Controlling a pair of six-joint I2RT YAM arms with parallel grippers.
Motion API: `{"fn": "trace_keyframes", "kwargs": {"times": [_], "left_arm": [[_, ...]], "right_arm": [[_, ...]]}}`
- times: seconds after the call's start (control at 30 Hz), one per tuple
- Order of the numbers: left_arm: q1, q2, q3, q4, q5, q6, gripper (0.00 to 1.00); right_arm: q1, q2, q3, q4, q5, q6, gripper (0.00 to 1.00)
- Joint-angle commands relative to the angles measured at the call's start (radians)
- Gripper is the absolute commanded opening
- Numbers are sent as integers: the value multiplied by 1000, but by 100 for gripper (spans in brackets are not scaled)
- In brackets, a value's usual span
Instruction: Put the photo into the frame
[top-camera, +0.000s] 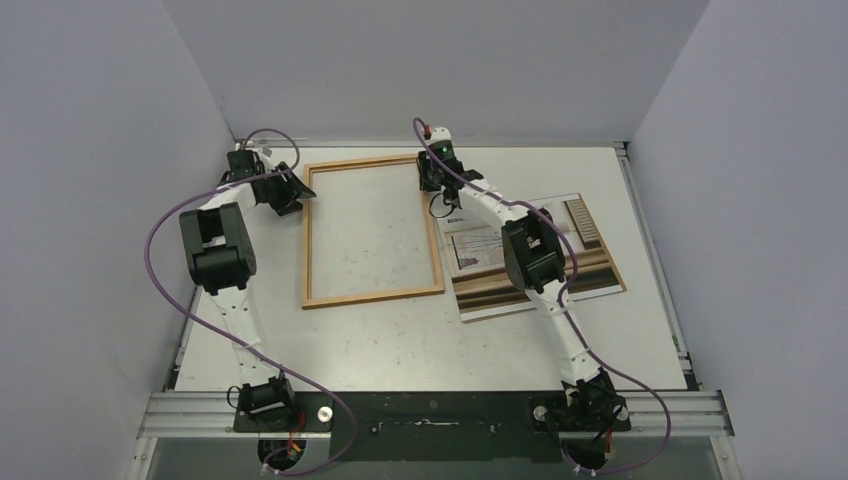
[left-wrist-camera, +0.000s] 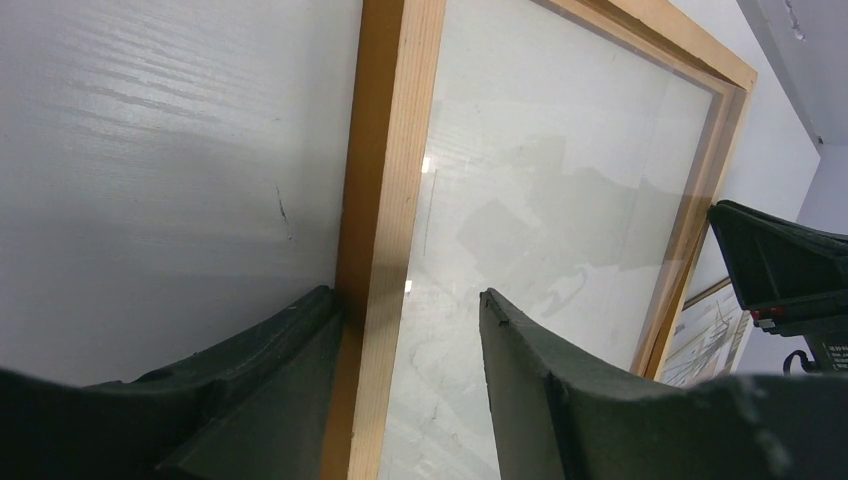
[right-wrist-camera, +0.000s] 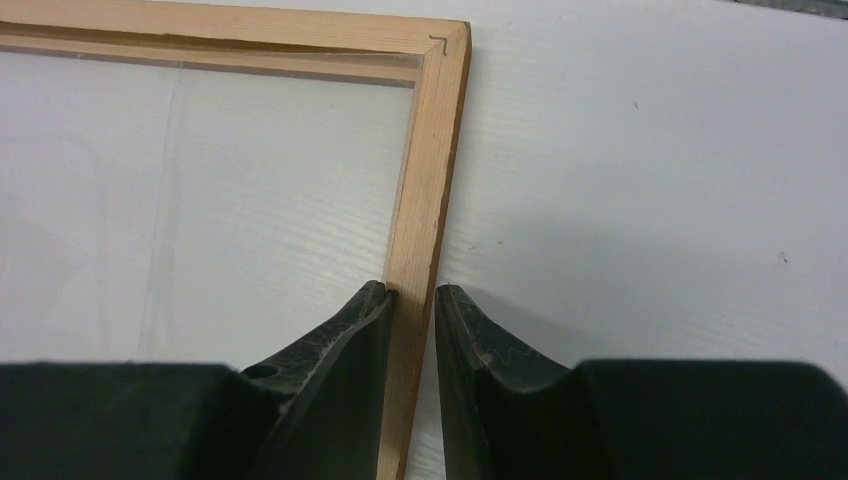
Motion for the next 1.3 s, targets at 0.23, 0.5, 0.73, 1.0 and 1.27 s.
{"fn": "trace_keyframes", "kwargs": {"times": [0.23,0.5,0.73,1.0,1.27], "left_arm": [[-51,9,-3,-11,23,25,52],[-100,-26,-71,-27,20,47,50],[-123,-145,-222,-26,-65,61,42],[-121,-241,-304,-51,-107,60,40],[-106,-300,-155,-225,-171,89,51]], "right_arm": [[11,-14,-99,-204,54,-152,25],[-20,-114,-259,-184,-60,-99,19],[-28,-273,-484,-124,-101,-111,14],[-72,-379,-479,-150,-56,55,27],[-92,-498,-429,-265,-56,118,36]]}}
